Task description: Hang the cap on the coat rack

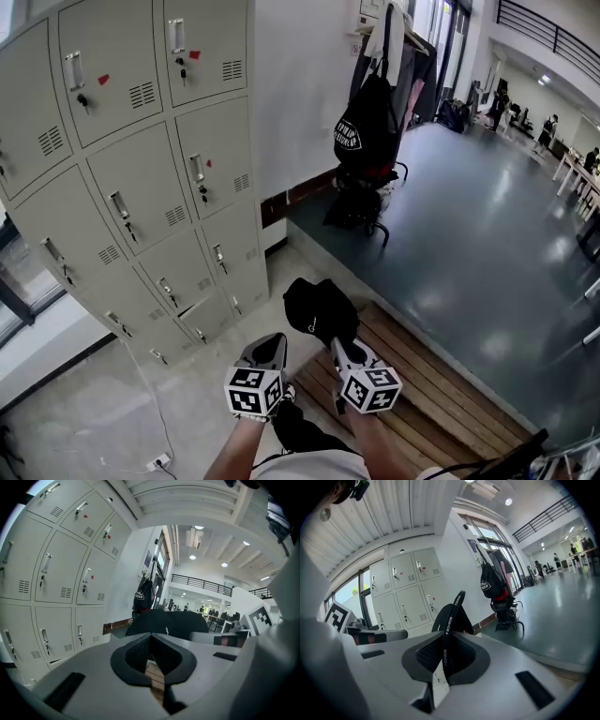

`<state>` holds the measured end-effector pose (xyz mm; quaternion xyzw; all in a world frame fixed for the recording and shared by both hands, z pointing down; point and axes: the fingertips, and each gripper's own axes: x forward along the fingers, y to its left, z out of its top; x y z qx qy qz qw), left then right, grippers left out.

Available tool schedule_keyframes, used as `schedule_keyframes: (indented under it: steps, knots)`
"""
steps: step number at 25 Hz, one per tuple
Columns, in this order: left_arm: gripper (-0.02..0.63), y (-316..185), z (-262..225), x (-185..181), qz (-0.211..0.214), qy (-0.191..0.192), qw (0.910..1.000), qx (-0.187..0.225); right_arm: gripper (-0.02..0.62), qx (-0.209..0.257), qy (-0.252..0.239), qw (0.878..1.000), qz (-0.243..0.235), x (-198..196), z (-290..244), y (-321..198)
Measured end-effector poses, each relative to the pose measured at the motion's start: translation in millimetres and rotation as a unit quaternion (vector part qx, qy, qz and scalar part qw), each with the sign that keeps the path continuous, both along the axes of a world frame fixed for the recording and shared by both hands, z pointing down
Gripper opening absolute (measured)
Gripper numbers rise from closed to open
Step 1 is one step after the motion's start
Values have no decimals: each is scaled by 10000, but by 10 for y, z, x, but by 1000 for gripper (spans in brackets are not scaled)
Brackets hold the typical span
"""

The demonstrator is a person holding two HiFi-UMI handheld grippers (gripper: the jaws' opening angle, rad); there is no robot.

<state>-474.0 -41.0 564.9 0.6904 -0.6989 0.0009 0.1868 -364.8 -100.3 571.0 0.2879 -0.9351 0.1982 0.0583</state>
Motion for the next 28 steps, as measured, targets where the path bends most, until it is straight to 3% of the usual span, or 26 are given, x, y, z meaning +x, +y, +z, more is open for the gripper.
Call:
schedule_keyframes:
  steps: [18, 28]
  knots:
    - [5, -2190, -41, -1283, 815, -191, 9964, -121, 20, -86, -266, 9975, 650, -1335, -45, -2044]
    - [5, -3133, -149, -1121, 1590, -102, 9872, -59, 19, -30, -257, 9894, 1428, -1100, -166, -2746]
